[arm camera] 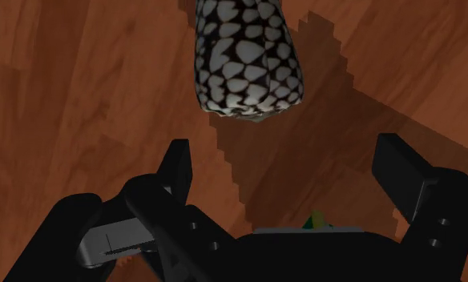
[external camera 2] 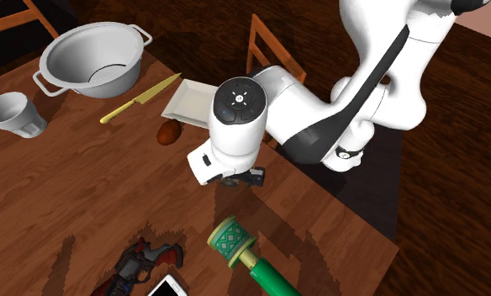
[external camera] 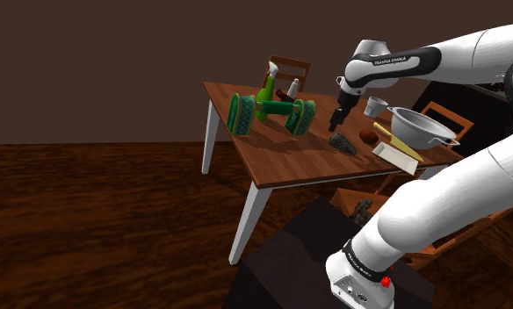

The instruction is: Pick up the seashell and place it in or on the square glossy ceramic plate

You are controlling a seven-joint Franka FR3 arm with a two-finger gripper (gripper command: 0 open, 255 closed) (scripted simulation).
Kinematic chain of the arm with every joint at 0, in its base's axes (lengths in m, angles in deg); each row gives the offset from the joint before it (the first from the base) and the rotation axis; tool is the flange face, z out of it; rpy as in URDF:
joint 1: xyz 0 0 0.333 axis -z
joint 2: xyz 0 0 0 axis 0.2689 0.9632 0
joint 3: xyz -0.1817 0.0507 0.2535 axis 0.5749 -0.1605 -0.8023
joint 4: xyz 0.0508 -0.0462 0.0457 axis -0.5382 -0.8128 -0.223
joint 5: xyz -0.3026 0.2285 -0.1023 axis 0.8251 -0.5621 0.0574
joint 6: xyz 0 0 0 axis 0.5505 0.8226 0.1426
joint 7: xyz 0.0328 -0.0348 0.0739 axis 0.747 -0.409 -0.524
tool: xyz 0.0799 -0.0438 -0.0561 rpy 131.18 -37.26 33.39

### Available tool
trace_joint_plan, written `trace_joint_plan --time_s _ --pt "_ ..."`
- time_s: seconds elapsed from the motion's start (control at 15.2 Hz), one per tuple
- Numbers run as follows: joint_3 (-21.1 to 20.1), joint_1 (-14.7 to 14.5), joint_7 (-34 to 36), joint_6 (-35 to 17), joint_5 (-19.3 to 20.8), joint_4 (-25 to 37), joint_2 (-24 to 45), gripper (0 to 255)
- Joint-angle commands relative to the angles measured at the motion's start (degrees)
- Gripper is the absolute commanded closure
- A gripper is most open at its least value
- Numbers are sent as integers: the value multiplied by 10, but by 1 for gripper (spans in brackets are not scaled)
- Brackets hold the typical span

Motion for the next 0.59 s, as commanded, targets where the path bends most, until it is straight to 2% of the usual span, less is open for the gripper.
trace_joint_plan --time_s 0.0,0.4,0.53 --pt "10 -2 -12 -20 -5 3 21 0" --pt "24 0 -18 -75 -8 -27 47 0" --pt "24 0 -18 -75 -8 -27 47 0"
